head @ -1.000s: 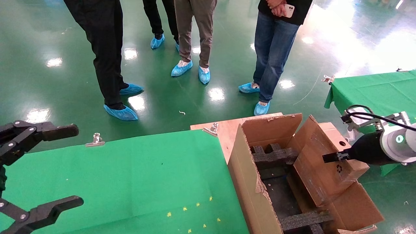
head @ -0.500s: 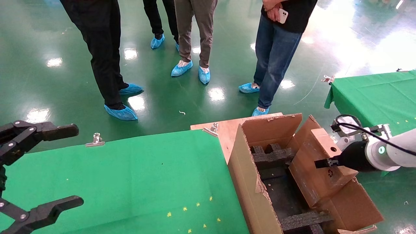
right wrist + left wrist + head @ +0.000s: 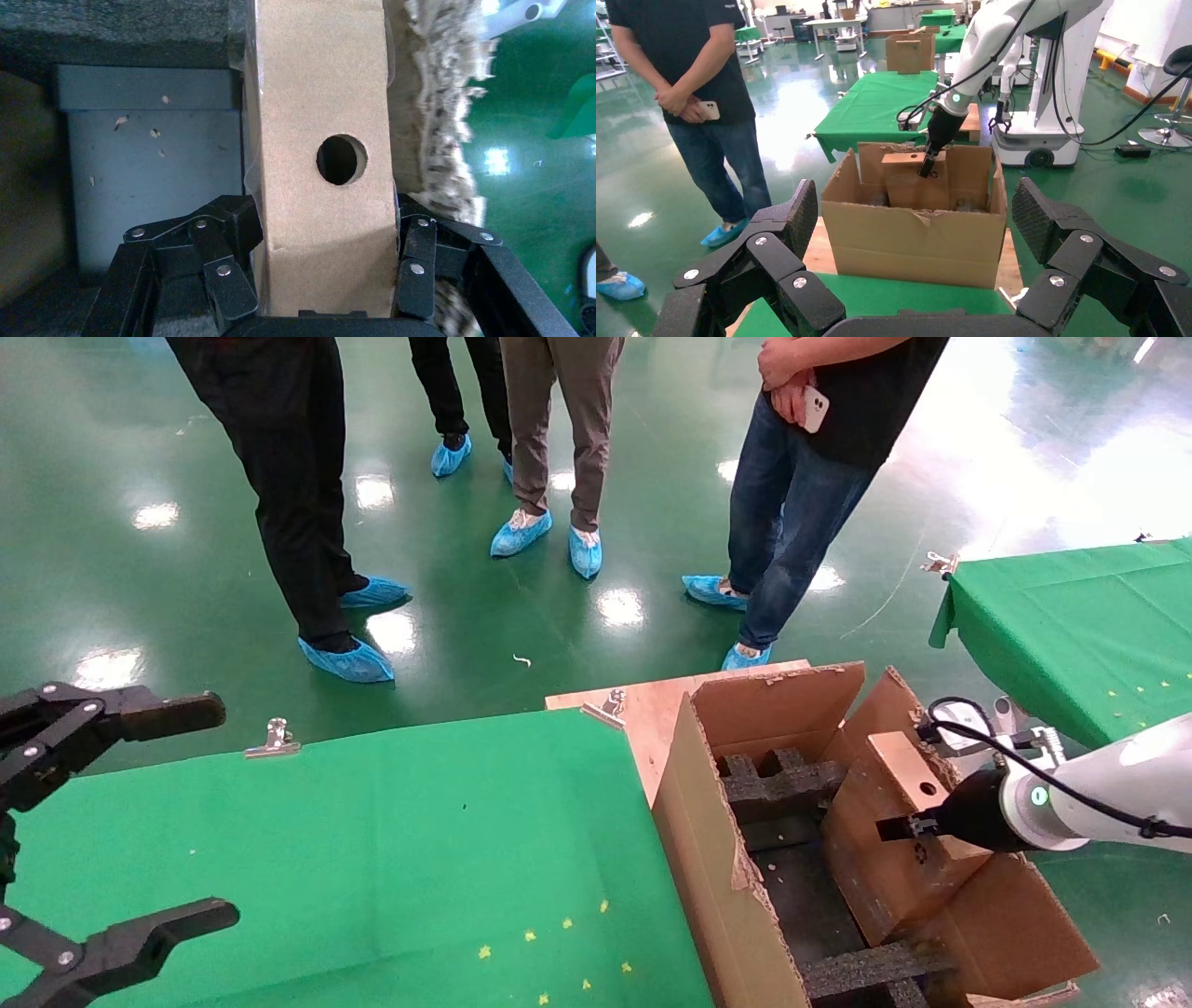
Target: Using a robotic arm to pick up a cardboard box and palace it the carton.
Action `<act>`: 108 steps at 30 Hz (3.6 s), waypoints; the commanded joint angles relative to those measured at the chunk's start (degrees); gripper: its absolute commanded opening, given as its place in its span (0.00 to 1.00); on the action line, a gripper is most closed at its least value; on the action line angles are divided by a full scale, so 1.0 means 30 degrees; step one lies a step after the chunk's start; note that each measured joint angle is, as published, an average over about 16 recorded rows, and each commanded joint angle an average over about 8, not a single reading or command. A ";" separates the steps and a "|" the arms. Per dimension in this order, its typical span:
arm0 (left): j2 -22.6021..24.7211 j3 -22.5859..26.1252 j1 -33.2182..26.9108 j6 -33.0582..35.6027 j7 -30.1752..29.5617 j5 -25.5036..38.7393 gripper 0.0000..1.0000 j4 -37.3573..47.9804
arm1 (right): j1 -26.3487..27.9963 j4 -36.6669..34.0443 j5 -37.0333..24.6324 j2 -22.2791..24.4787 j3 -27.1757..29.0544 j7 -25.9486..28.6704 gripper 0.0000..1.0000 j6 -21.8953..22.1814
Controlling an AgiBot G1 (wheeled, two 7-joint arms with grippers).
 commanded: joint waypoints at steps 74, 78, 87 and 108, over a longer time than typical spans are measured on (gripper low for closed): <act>-0.0006 0.0014 -0.0003 -0.0009 0.0011 -0.0013 1.00 0.0009 | -0.2216 -0.6132 0.5750 -0.3129 0.1325 -0.6129 1.00 0.0820; -0.0006 0.0015 -0.0003 -0.0009 0.0011 -0.0014 1.00 0.0009 | -0.1075 -0.5732 0.5722 -0.2949 0.1753 -0.6260 1.00 0.0924; -0.0007 0.0017 -0.0003 -0.0010 0.0013 -0.0015 1.00 0.0009 | 0.1768 -0.3070 0.6961 -0.2092 0.3282 -0.7527 1.00 0.0454; -0.0010 0.0021 0.0000 -0.0017 0.0015 -0.0021 1.00 0.0015 | 0.3912 0.0475 1.2731 -0.0102 0.6054 -1.1225 1.00 -0.3037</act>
